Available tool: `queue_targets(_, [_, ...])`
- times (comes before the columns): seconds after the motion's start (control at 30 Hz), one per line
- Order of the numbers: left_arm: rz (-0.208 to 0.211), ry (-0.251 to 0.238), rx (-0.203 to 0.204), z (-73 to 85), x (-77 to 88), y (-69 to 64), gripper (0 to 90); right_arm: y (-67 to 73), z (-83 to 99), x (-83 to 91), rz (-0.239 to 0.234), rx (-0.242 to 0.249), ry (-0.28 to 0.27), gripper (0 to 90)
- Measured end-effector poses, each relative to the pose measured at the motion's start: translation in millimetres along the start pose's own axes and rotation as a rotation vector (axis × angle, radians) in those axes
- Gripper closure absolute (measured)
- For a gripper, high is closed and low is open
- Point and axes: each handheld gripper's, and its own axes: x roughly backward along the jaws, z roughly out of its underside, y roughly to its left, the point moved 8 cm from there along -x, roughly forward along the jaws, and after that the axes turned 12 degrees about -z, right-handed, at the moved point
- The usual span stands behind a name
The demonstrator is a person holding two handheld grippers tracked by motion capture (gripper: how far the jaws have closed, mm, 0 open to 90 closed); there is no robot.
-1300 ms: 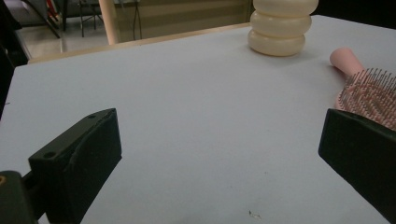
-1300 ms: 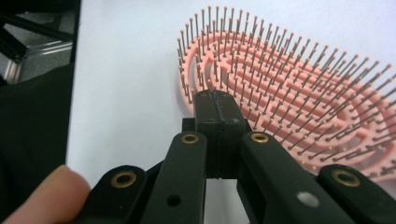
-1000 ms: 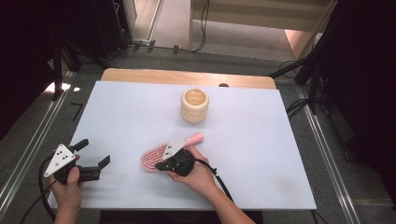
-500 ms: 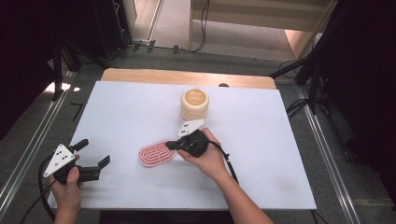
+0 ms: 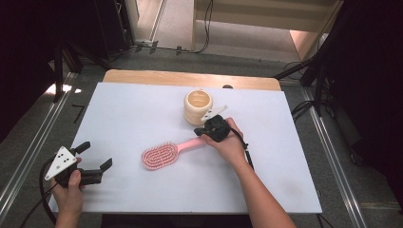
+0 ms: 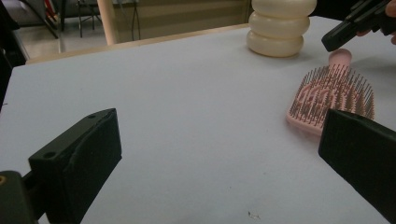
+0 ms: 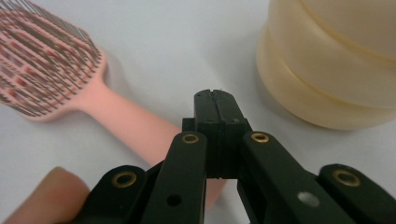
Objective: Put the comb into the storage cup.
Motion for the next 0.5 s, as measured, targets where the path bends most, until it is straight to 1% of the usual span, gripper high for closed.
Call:
queue_targets(0.1, [0.000,0.000,0.003,0.0,0.4,0.1,0.0,-6.0,3.5,-2.1,0.008,-0.013,0.017,87.7])
queue_targets(0.27, [0.002,-0.004,-0.001,-0.4,1.0,0.5,0.0,-11.0,7.5,-4.2,0.014,-0.028,0.037,87.7])
queue_targets(0.37, [0.010,-0.015,0.003,-1.2,1.9,-0.1,0.0,-12.5,8.4,-3.0,0.007,-0.039,0.033,87.7])
queue_targets(0.43, [0.016,-0.017,0.002,-1.4,2.4,-0.5,0.0,-12.6,9.6,-2.3,-0.003,-0.043,0.040,87.7])
queue_targets(0.5, [0.016,-0.016,0.002,-1.4,2.1,-0.7,0.0,-12.0,12.0,-2.1,-0.007,-0.042,0.058,87.7])
